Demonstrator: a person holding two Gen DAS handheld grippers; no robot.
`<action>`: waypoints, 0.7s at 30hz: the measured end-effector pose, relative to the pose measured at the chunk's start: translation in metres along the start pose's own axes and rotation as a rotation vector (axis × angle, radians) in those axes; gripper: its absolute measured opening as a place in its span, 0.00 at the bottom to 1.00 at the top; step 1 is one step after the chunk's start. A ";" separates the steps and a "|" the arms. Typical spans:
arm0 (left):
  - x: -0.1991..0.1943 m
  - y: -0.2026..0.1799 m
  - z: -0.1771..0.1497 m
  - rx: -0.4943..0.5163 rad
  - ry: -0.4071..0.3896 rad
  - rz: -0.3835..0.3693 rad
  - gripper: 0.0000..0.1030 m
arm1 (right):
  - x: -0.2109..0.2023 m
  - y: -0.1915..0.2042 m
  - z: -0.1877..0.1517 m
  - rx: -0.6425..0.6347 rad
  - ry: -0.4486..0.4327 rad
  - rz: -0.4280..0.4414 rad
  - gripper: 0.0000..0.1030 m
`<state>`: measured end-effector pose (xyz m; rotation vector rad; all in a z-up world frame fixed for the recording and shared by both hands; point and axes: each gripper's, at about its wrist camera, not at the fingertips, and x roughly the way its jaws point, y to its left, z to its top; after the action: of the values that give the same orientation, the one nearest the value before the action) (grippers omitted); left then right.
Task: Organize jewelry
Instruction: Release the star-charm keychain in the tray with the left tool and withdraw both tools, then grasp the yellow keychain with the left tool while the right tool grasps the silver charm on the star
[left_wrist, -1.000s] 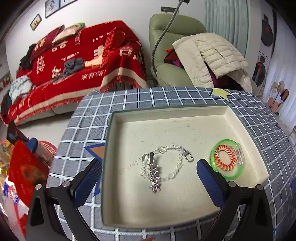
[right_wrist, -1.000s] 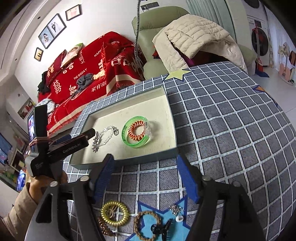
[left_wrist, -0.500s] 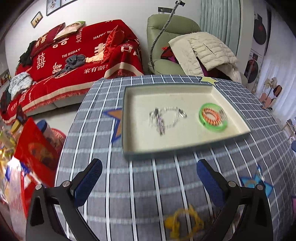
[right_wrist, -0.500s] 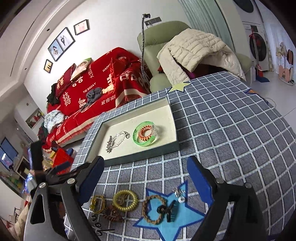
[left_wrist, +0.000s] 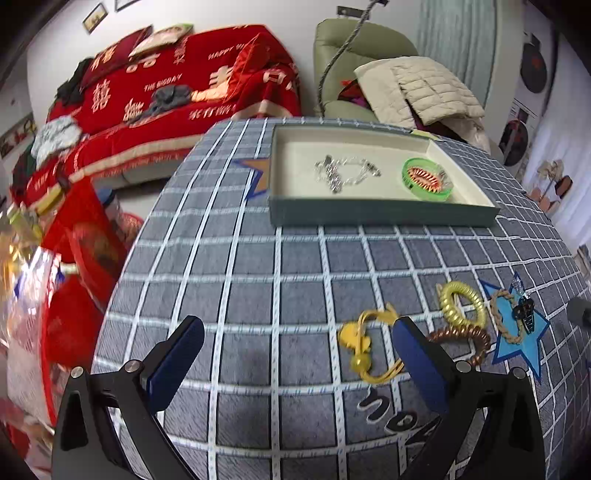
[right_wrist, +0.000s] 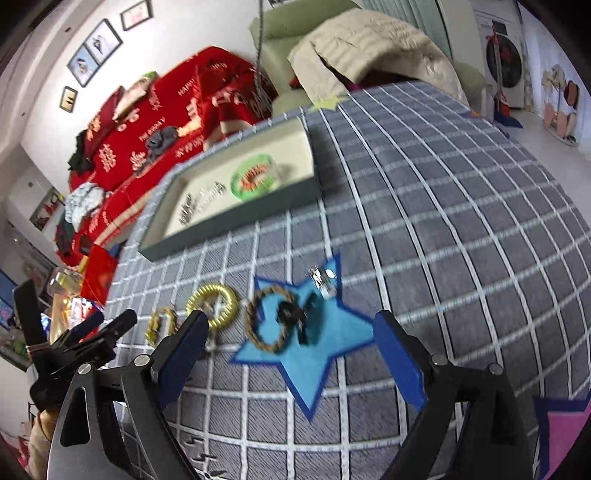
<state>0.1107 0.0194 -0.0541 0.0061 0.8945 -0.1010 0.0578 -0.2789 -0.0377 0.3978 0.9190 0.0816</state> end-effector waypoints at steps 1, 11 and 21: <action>0.001 0.002 -0.003 -0.013 0.007 0.000 1.00 | 0.002 -0.002 -0.006 0.005 0.011 -0.011 0.90; 0.005 0.007 -0.011 -0.031 0.027 0.032 1.00 | 0.004 -0.002 -0.013 -0.021 0.010 -0.063 0.90; 0.012 -0.008 -0.008 0.012 0.039 0.040 1.00 | 0.011 -0.010 0.002 -0.056 -0.002 -0.125 0.67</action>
<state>0.1110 0.0113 -0.0685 0.0377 0.9326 -0.0694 0.0646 -0.2865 -0.0489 0.2882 0.9358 -0.0075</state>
